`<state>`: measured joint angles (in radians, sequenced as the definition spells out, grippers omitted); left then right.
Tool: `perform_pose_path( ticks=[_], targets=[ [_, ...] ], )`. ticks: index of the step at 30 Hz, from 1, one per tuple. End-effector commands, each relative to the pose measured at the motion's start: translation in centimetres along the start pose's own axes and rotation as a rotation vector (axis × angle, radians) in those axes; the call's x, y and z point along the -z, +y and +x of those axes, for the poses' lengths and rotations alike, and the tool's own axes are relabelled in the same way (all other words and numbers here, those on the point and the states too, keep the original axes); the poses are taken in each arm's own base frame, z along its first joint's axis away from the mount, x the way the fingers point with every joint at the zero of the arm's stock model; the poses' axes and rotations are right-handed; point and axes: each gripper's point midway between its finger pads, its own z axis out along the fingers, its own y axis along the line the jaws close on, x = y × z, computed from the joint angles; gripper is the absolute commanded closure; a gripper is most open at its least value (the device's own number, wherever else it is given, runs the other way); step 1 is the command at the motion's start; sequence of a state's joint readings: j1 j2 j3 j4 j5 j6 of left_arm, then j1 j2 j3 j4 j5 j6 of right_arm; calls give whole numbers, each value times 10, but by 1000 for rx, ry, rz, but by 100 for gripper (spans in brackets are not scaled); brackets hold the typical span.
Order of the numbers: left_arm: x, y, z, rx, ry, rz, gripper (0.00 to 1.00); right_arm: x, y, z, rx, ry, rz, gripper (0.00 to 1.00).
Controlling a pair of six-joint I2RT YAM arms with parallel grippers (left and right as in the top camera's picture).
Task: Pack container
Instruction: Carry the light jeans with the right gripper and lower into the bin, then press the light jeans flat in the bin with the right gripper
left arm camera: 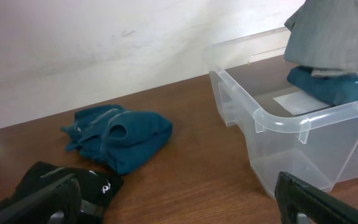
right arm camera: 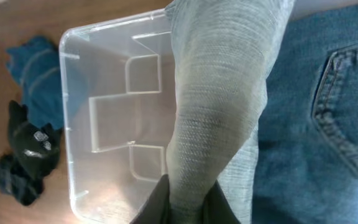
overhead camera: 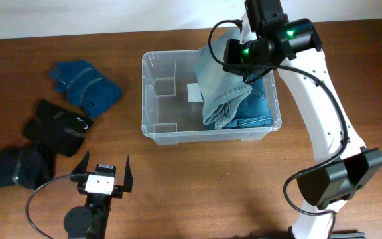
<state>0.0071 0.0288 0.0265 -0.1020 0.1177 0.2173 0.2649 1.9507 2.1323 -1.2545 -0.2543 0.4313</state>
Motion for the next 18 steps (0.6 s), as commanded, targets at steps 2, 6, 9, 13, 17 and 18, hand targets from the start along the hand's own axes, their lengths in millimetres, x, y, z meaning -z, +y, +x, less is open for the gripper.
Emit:
perform_pose_path(
  ticks=[2, 6, 9, 13, 17, 18],
  targets=[
    [0, -3, 1, -7, 5, 20, 1, -7, -13, 3, 62, 12, 88, 61],
    [0, -3, 1, -7, 5, 20, 1, 4, -61, -3, 102, -17, 334, 55],
    [0, -3, 1, -7, 5, 20, 1, 8, -75, -4, 156, -1, 373, 57],
    [0, -3, 1, -7, 5, 20, 1, 10, -84, -2, 174, 23, 390, 84],
    [0, -3, 1, -7, 5, 20, 1, 2, -97, 6, 182, 80, 437, 96],
    [0, -3, 1, -7, 5, 20, 1, -2, -100, 9, 180, 98, 446, 96]
  ],
)
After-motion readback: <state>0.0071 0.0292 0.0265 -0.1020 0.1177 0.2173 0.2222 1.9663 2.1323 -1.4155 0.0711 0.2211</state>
